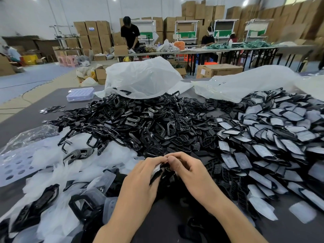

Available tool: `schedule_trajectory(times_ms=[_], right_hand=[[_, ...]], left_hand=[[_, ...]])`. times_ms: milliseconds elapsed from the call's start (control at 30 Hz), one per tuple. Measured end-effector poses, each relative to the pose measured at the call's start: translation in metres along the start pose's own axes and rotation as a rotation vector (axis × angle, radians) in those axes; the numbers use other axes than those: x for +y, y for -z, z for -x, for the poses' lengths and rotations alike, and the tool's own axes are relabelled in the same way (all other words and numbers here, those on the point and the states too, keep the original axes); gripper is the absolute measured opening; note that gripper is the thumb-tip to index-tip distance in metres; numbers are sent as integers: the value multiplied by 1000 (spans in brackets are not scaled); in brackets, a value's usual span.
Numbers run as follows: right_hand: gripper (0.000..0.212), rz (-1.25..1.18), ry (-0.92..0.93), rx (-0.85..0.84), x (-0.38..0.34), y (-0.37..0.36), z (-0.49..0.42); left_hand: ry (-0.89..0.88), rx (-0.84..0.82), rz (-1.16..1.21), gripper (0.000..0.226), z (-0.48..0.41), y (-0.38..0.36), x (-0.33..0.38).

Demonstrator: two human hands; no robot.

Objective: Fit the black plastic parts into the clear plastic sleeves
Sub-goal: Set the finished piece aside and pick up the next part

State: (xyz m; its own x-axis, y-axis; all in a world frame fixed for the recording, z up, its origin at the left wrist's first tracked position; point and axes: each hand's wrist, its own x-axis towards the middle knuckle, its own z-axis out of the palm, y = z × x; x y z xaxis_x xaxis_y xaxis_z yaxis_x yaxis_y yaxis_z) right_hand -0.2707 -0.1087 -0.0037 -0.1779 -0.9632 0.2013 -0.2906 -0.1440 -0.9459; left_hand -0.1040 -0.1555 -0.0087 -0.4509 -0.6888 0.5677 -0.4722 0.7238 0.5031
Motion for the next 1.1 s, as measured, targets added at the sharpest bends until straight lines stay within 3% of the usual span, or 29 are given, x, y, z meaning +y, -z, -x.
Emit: schedule_trajectory(times_ms=[133, 233, 467, 600, 767, 833, 933, 1100], right_hand=[[16, 80, -12, 21, 0, 1, 0], [18, 85, -16, 56, 2, 0, -1], [35, -334, -108, 160, -5, 8, -6], [18, -616, -143, 221, -11, 10, -9], [25, -782, -181, 180, -17, 10, -9], [38, -826, -208, 150, -15, 9, -9], [52, -816, -243, 124, -9, 9, -11], [26, -616, -177, 13, -1, 9, -10]], left_hand=[[94, 115, 100, 26, 0, 0, 1], [229, 210, 237, 28, -1, 1, 1], [413, 246, 599, 10, -8, 2, -1], [448, 210, 570, 30, -7, 2, -4], [381, 173, 451, 48, -3, 3, -3], [333, 152, 405, 51, -2, 3, -1], [293, 169, 317, 51, -2, 4, 1], [337, 254, 275, 46, 0, 7, 0]])
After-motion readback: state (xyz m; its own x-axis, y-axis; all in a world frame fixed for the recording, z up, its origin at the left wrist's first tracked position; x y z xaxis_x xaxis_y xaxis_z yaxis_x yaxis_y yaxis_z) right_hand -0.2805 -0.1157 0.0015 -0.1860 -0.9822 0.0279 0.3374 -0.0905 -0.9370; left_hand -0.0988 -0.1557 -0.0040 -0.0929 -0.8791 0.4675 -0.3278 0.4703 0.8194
